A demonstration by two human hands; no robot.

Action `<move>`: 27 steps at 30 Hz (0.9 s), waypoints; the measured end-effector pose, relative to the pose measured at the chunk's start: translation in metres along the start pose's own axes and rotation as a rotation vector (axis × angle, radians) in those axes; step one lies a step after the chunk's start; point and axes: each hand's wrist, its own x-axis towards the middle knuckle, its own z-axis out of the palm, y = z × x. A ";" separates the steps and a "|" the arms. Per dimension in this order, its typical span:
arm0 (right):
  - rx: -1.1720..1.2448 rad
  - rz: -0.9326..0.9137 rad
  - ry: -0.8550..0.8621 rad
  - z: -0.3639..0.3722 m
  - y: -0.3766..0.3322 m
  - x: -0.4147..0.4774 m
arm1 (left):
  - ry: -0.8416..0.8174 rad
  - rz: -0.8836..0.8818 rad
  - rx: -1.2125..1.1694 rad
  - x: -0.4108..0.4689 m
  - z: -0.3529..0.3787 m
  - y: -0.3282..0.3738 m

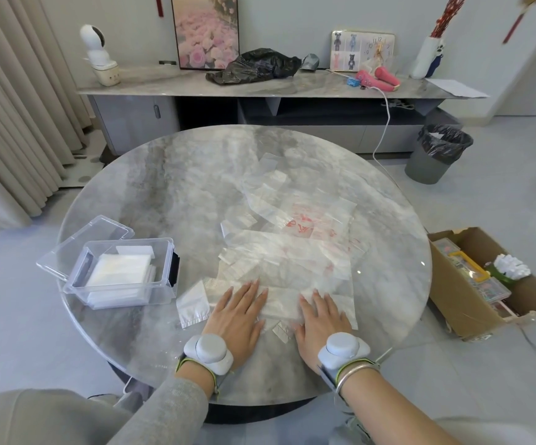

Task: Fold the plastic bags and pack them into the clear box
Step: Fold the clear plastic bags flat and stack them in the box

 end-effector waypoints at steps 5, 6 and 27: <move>-0.091 -0.018 0.167 -0.015 -0.002 -0.002 | 0.059 0.001 -0.042 0.003 -0.011 -0.001; -0.101 -0.031 0.177 -0.017 -0.001 -0.002 | 0.077 0.005 -0.039 0.002 -0.011 -0.001; -0.210 -0.230 0.199 -0.021 -0.009 0.001 | 0.267 0.022 -0.023 0.003 -0.019 -0.004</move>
